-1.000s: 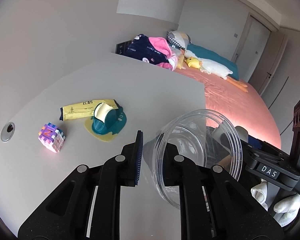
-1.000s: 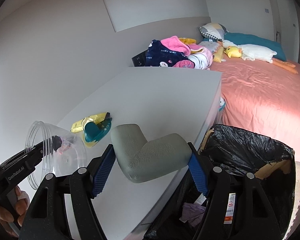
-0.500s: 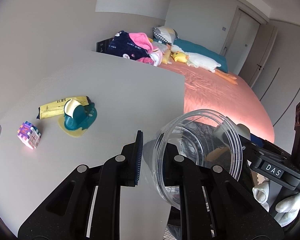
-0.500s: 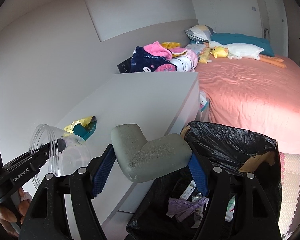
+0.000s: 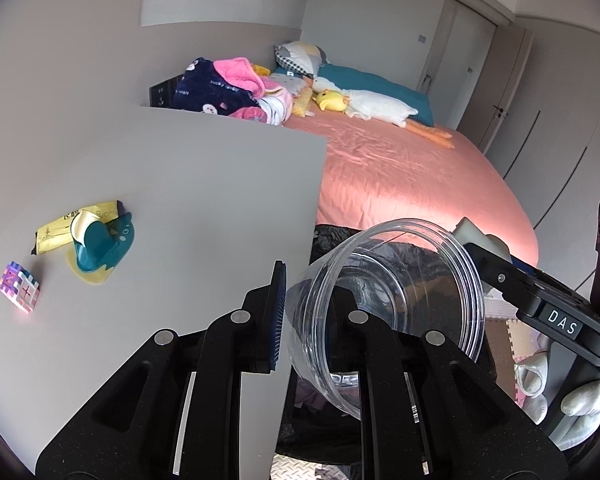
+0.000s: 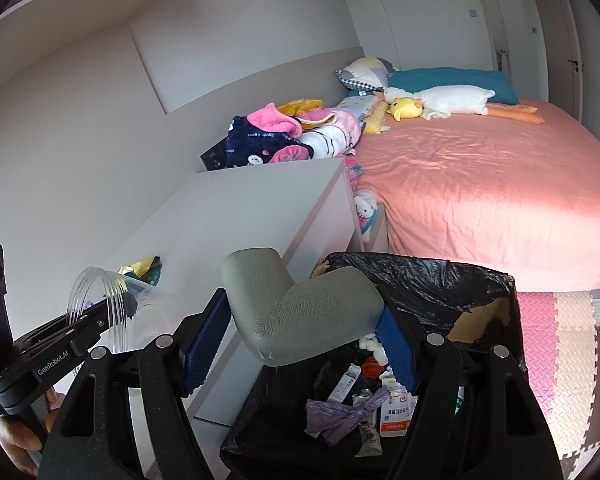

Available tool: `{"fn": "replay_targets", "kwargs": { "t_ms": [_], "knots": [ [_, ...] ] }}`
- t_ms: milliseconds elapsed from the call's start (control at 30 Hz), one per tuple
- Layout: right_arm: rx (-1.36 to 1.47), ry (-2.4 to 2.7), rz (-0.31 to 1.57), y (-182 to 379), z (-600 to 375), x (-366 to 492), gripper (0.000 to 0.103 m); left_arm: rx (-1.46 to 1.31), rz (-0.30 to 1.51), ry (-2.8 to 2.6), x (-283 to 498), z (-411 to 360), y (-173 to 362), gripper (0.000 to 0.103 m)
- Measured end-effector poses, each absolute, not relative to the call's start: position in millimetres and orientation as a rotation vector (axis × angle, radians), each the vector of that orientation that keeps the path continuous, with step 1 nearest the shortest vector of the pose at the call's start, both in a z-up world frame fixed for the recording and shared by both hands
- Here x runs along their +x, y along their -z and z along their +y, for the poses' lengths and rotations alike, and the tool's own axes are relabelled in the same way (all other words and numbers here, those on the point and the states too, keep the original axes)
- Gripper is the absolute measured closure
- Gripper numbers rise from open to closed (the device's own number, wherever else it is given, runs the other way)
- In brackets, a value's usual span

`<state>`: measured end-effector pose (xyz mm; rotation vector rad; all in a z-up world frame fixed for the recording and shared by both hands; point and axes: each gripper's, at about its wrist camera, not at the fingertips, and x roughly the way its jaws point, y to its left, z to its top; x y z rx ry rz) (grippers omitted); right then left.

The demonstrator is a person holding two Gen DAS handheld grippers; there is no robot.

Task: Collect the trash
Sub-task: 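Carry the jar and grey foam guard over the black trash bag, then open both grippers to drop the jar and foam guard into the trash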

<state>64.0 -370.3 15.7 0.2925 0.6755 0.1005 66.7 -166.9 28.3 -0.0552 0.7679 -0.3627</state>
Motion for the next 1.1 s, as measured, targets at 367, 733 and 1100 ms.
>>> {"fn": "replay_targets", "kwargs": {
  "t_ms": [367, 733, 1100],
  "knots": [
    [0.328, -0.032, 0.655, -20, -412, 52, 0.031, -0.004, 0.809, 0.439, 70, -211, -18, 0.089],
    [0.411, 0.126, 0.577, -26, -442, 37, 0.013, 0.092, 0.798, 0.461, 62, -233, -9, 0.007],
    [0.393, 0.114, 0.587, -23, -440, 38, 0.013, 0.088, 0.786, 0.464, 59, -225, -11, 0.007]
  ]
}}
